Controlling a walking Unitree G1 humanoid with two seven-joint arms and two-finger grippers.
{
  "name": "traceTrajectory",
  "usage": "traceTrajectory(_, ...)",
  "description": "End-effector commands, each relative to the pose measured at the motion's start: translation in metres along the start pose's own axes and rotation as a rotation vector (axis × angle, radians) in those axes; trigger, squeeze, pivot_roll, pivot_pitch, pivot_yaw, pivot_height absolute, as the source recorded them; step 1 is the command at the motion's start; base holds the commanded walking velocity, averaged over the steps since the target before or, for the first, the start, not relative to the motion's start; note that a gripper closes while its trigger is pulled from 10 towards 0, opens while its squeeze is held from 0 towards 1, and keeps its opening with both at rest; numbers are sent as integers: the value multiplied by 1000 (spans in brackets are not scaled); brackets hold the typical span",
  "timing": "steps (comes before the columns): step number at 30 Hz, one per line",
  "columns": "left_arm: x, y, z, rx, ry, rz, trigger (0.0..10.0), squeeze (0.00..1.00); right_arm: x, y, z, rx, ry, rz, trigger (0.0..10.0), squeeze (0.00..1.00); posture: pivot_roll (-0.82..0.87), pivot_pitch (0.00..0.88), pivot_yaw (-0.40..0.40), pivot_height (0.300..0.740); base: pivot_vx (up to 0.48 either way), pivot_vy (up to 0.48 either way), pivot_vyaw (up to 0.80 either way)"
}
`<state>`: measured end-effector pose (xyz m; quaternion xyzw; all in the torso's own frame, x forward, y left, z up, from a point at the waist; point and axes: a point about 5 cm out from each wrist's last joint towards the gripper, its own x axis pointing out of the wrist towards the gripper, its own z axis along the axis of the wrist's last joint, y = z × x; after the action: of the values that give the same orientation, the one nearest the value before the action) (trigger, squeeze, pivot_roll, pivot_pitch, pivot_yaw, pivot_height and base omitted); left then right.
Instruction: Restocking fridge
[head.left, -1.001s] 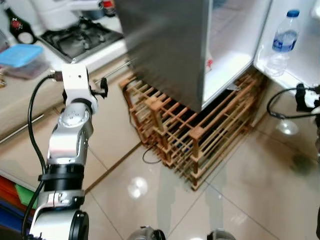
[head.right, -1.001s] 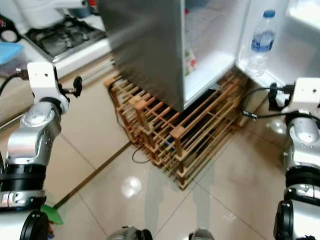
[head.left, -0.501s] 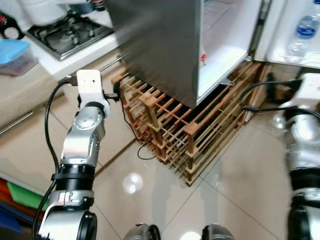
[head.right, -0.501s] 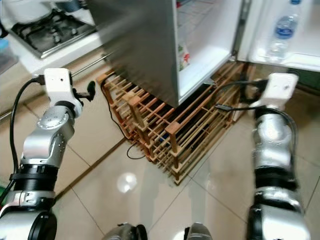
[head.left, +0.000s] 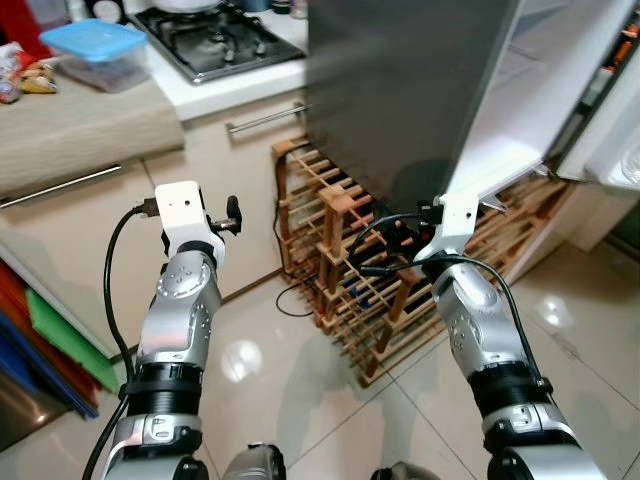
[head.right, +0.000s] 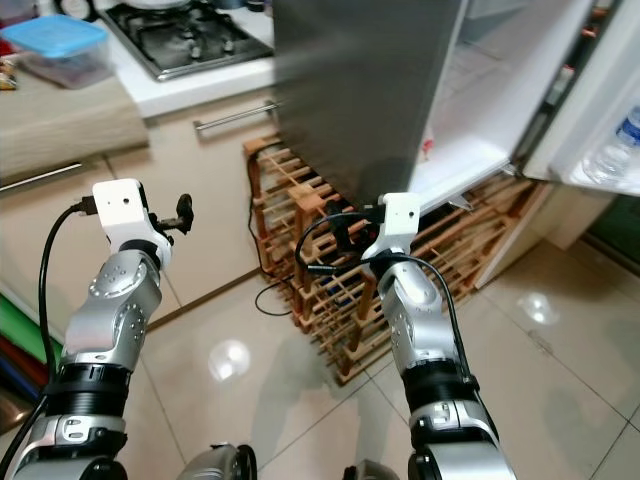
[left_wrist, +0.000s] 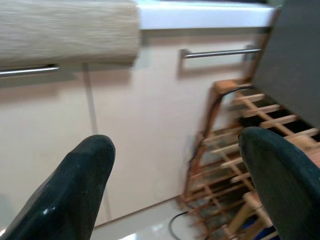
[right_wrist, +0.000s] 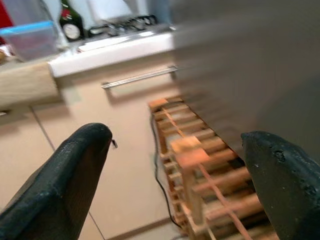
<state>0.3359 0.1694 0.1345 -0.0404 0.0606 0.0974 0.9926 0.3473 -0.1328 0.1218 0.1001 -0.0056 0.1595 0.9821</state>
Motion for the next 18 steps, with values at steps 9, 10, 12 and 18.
traceTrajectory(9,5,35,-6,341,-15,211,10000,0,-3,-14,6,-12,-13,-52,10000,0,-68,0,-3,740,0,0,571)
traceTrajectory(10,5,39,-11,316,7,223,10000,0,-3,-13,6,-12,-11,-51,10000,0,-68,0,-3,740,0,0,563)
traceTrajectory(12,2,39,-9,256,-7,212,10000,0,-2,-11,5,-11,-7,-46,10000,0,-69,0,-16,740,0,0,559)
traceTrajectory(18,-2,33,-1,97,-47,181,10000,0,0,-4,4,-33,-2,-15,10000,0,-70,0,-12,740,139,-194,556)
